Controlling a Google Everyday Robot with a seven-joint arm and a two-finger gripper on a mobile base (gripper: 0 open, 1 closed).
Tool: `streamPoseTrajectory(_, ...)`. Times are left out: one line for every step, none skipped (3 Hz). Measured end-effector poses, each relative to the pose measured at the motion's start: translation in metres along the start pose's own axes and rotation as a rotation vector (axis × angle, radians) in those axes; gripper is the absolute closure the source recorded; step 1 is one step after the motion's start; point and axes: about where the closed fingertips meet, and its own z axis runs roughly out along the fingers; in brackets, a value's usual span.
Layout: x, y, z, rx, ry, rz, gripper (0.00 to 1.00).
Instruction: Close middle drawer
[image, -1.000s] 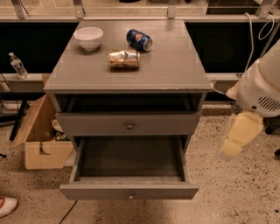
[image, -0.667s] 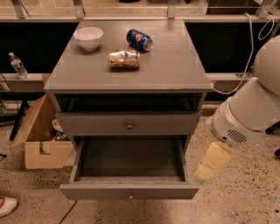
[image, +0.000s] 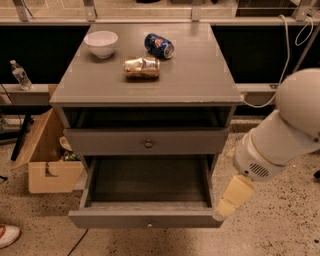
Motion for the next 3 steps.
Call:
streamPoseTrajectory(0.019,0.006,0.09,-0.09,-0.055,-0.02,0.0)
streamPoseTrajectory(0.028,0.01,0.144,-0.145,-0.114,-0.035,0.0)
streamPoseTrajectory(0.033,0.017,0.194,-0.212,-0.159,-0.032,0.19)
